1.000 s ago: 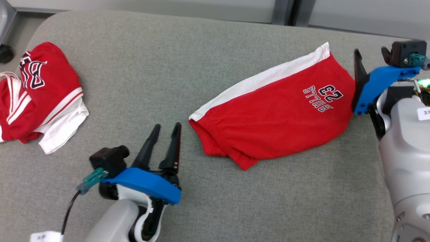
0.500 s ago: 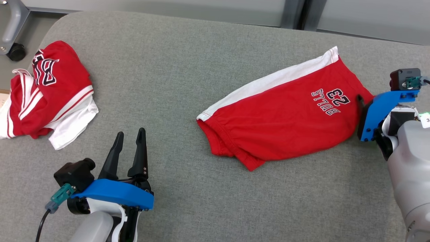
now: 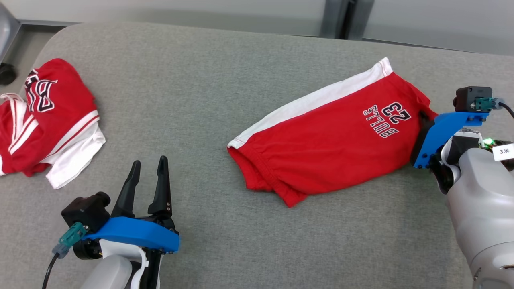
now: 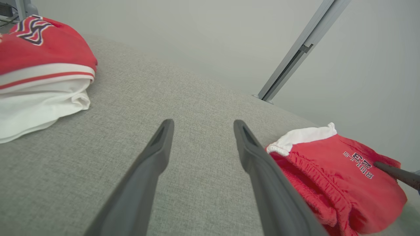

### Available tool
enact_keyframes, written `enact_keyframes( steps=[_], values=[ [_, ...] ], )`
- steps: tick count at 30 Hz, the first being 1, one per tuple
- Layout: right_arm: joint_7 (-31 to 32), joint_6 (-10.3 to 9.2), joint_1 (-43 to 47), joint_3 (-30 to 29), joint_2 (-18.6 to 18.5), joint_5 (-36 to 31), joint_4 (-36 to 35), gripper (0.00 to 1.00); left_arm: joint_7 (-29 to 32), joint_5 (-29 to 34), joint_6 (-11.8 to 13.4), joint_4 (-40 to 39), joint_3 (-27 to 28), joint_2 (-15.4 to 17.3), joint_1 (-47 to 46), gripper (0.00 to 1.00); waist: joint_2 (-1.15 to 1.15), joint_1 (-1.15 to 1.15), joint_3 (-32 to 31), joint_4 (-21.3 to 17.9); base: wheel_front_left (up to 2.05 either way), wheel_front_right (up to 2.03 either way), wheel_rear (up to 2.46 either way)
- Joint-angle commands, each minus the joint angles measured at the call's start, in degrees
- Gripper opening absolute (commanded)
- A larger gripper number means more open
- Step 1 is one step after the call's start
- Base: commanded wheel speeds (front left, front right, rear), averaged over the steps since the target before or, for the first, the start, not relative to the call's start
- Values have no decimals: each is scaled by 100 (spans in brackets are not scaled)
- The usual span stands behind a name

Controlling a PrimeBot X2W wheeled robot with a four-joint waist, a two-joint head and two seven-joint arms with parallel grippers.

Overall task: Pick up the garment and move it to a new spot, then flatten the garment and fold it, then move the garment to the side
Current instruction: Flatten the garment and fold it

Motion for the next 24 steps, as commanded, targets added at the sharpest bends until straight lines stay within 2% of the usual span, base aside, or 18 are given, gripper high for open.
enact_keyframes(
  steps=[1, 7, 12, 17, 24],
  values=[
    [-147, -2, 29, 59, 16, 108, -54, 0, -29, 51, 29, 12, 43, 32, 17, 100, 0, 0, -52, -90, 0, 0, 0],
    [-829, -2, 406, 225, 127, 673, -240, 0, -30, 90, 19, 35, 125, -4, 109, 100, 0, 0, -246, -402, 0, 0, 0],
    [-1317, -2, 1104, 355, 161, 1214, -537, 0, -33, 184, 41, 57, 217, -6, 219, 100, 0, 0, -407, -713, 0, 0, 0],
    [-1543, -2, 1910, 382, 221, 1585, -1043, 0, -35, 343, 75, 49, 351, -48, 337, 100, 0, 0, -490, -935, 0, 0, 0],
    [-1625, -2, 2701, 110, 437, 1796, -1984, 0, -36, 475, 1, 100, 432, -183, 480, 100, 0, 0, -591, -943, 0, 0, 0]
  ],
)
